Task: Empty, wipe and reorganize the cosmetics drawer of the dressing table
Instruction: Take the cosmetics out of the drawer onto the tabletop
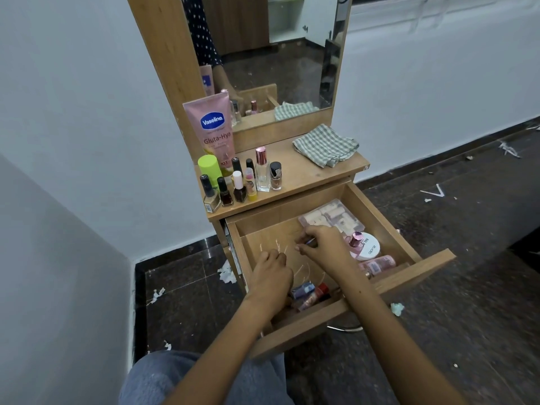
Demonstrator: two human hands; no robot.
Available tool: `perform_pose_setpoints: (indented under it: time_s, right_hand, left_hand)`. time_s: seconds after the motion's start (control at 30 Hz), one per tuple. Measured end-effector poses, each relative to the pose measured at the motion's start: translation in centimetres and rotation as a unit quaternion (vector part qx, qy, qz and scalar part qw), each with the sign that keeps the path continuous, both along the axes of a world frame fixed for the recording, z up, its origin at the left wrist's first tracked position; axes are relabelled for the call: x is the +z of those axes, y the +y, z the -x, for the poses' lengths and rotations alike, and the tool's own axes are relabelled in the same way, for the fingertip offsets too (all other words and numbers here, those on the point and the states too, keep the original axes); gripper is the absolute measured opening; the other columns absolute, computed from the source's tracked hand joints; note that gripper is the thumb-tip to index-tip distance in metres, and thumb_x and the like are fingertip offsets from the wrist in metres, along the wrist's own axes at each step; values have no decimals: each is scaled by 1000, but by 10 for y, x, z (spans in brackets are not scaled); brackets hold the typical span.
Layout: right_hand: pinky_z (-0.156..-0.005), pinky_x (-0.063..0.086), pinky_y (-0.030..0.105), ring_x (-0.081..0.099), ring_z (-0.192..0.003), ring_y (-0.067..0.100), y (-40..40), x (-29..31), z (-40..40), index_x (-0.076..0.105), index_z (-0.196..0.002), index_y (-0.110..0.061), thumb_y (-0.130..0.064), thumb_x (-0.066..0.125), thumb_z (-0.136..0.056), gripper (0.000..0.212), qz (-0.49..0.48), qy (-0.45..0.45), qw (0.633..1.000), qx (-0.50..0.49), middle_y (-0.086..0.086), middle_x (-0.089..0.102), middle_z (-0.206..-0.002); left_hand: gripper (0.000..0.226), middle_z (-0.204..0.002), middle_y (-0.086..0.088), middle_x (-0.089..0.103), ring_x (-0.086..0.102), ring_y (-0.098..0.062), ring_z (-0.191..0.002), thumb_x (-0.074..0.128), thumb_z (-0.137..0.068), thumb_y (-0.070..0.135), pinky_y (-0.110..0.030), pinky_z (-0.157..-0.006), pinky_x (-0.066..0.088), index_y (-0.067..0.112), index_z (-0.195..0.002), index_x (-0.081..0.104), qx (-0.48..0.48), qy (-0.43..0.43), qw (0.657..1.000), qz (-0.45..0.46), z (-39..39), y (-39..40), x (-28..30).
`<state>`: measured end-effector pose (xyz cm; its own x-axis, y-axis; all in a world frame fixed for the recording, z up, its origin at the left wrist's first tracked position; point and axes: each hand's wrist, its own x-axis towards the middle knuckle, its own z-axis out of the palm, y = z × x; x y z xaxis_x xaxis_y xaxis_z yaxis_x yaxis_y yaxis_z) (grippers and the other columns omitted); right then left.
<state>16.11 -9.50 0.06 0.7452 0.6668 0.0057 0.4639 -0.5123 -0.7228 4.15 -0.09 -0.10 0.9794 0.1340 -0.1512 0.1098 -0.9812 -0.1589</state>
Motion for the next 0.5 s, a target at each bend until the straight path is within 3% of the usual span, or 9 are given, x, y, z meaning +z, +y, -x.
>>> perform_pose_setpoints:
  time_s: [0.13,0.27,0.4,0.5]
  right_hand:
    - [-68,43,6,59,-78,3,1,-4,0,72,-96,-14,0,65,-82,20,46,1,998,33,-1,71,-93]
    - [-83,54,25,64,-92,11,1,-4,1,72,-102,-16,1,64,-81,28,81,1,993,89,-1,71,-102]
    - [-78,53,38,62,-87,14,2,-3,2,69,-97,-20,-12,72,-75,24,77,-27,989,124,-1,69,-95]
    - [-81,53,40,62,-86,14,3,-1,2,68,-94,-16,-18,76,-76,20,26,0,995,99,1,68,-92]
  left_hand:
    - [23,-119,-4,50,37,-23,-114,59,-87,34,-34,-93,25,20,-102,71,20,-36,998,39,-1,7,4]
    - [25,-118,-2,48,37,-20,-110,55,-90,33,-33,-91,26,17,-107,66,50,-116,991,53,-2,20,19]
    - [30,-117,3,46,37,-16,-110,51,-91,43,-32,-94,24,23,-111,60,66,-190,977,70,-6,31,30]
    - [34,-130,0,49,43,-17,-120,44,-95,40,-33,-98,26,19,-118,57,73,-268,955,103,-6,29,27]
